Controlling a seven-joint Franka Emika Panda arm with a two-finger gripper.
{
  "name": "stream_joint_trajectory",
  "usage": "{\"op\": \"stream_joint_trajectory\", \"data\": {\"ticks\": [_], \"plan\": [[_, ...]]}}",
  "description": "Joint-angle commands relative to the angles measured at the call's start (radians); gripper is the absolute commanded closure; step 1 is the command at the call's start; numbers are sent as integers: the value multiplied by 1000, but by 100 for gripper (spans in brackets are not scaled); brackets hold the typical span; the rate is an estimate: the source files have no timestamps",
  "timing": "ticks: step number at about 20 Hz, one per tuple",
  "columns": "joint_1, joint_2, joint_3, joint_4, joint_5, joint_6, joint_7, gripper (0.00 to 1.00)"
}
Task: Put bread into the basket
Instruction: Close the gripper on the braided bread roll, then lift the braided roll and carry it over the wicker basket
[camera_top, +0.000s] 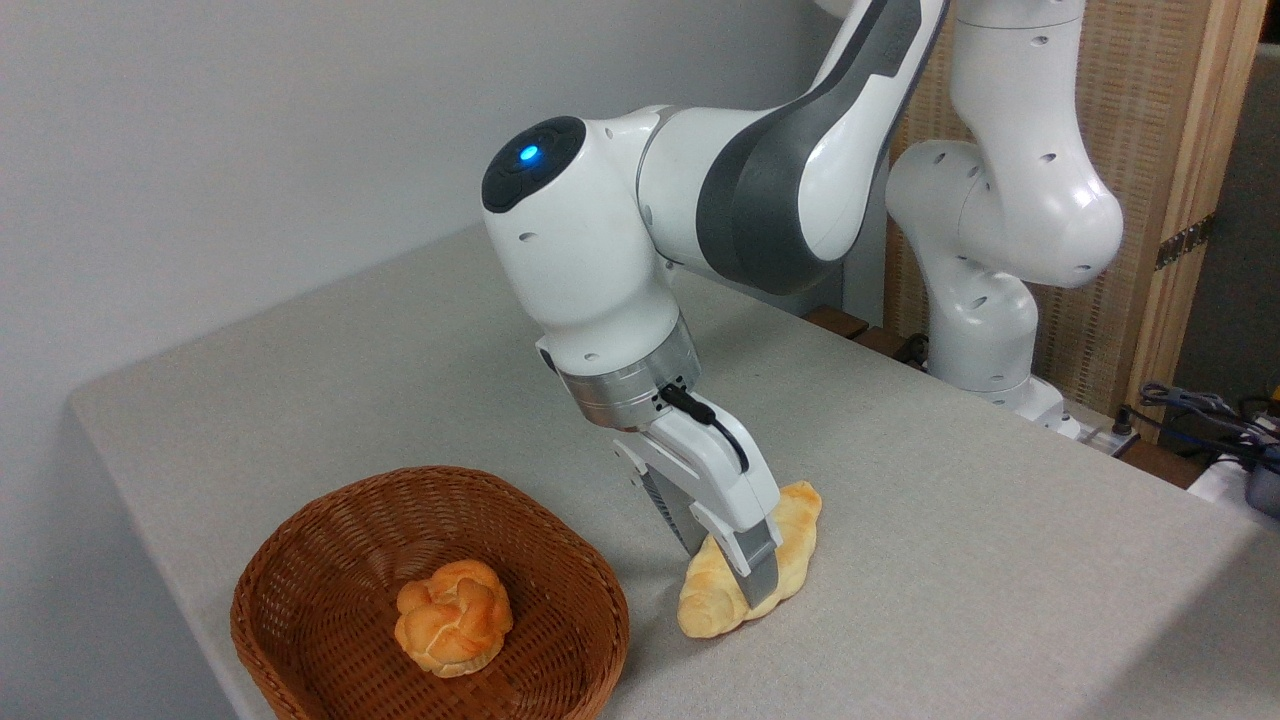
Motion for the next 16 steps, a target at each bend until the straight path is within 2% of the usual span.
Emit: {"op": "stream_joint_trajectory", "data": {"ticks": [1,3,5,6,16], "plan": [[-8,0,9,0,14,11,17,71],[-8,1,9,0,14,11,17,72],[-8,1,9,0,11,13,17,85],[-8,1,9,0,9,13,17,86],[-15,-3,5,0,6,8,15,82]]}}
